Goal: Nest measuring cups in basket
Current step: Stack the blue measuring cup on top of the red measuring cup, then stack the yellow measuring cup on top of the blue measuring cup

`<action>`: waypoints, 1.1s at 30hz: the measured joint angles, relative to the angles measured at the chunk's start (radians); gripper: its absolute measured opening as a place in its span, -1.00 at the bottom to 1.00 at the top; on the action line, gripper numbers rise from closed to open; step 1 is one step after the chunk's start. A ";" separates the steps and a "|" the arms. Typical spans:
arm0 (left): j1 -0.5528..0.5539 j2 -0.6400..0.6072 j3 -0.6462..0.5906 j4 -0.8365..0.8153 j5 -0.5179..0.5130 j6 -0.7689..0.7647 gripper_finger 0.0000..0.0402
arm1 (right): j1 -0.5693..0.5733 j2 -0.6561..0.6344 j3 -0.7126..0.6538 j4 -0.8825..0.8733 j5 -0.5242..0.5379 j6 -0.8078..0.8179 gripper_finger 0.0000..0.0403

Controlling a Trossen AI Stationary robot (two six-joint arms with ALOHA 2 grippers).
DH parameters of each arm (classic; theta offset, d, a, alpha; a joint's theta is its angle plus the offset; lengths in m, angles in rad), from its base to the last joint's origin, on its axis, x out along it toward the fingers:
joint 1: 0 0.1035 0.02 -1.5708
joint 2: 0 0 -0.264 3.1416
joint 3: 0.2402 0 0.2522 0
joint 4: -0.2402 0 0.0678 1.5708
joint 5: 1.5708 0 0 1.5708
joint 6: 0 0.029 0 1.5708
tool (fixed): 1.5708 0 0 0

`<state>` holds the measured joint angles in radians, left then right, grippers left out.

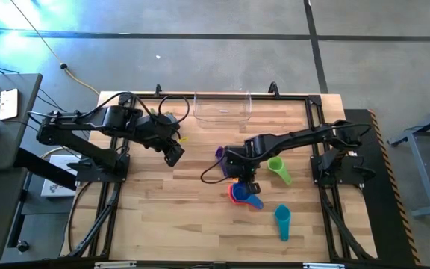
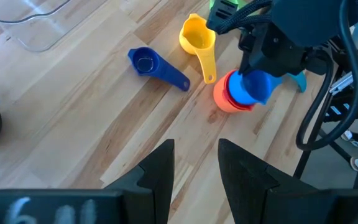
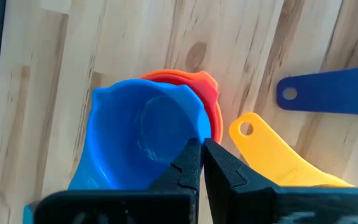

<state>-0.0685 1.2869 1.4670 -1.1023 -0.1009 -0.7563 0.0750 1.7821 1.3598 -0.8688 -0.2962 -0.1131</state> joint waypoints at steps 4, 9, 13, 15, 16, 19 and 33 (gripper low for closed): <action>0.000 0.000 0.000 0.000 0.000 0.000 -0.44 | 0.000 0.000 0.000 0.001 0.000 0.004 -1.00; 0.000 0.000 0.000 0.000 0.000 0.000 -0.44 | 0.000 0.000 0.000 0.004 -0.001 0.007 -0.87; 0.000 0.000 0.000 0.000 0.000 0.000 -0.44 | 0.000 0.000 0.000 0.004 -0.002 0.008 -0.75; 0.000 0.000 0.000 0.000 0.000 0.000 -0.44 | 0.000 0.000 0.000 0.003 -0.002 0.013 -0.71; 0.000 0.000 0.000 0.000 0.000 0.000 -0.44 | -0.001 0.000 0.000 0.002 -0.002 0.026 -0.69; 0.000 0.000 0.000 0.000 0.000 0.000 -0.44 | -0.003 -0.004 0.000 -0.012 -0.002 0.077 -0.67; 0.000 0.000 0.000 -0.001 0.002 0.035 -0.44 | -0.035 -0.141 0.000 -0.110 0.204 0.314 -0.67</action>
<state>-0.0683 1.2869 1.4670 -1.1029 -0.0994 -0.7208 0.0402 1.6411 1.3598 -0.9793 -0.0919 0.2012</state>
